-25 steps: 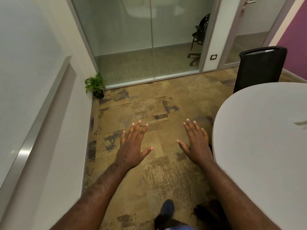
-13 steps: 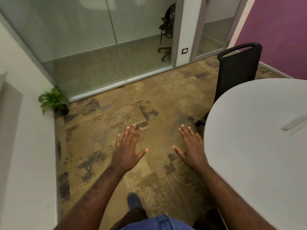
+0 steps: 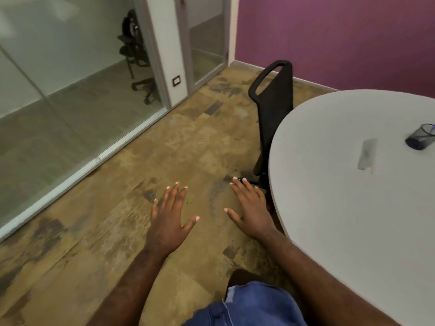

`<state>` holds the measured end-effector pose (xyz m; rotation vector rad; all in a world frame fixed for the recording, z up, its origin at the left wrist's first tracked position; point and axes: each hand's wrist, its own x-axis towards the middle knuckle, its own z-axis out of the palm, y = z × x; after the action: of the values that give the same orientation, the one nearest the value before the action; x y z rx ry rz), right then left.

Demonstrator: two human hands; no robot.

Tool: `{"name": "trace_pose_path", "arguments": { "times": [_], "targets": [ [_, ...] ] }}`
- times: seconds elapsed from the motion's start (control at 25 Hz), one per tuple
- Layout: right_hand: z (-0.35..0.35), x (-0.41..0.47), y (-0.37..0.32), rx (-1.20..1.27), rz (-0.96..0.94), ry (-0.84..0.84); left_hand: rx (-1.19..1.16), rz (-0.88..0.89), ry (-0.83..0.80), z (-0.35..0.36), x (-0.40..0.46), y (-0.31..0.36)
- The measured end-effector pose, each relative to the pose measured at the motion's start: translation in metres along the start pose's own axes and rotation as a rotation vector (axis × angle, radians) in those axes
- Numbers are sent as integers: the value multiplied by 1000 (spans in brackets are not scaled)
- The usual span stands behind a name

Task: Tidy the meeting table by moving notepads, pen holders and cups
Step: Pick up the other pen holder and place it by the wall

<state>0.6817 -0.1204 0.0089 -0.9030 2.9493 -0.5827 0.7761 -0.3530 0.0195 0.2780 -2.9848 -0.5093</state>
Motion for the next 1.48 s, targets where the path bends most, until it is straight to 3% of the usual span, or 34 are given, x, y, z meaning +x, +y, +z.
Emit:
{"name": "trace_pose_path", "arguments": {
  "times": [0.36,0.8,1.04,1.28,1.48],
  "targets": [
    [28,187,40,-6,107,69,-1,185,-40,12,227,-38],
    [11,436,101,19,148,75,-10,236,-46,8,492,-67],
    [24,567,142,15,294,149,-52,385,-74,27,668,-86],
    [0,677,181,-15,465,260,-44,587,-136,25,828,-73],
    [-23,738,251,-66,604,340,-57,750,-156,48,941,-13]
  ]
}}
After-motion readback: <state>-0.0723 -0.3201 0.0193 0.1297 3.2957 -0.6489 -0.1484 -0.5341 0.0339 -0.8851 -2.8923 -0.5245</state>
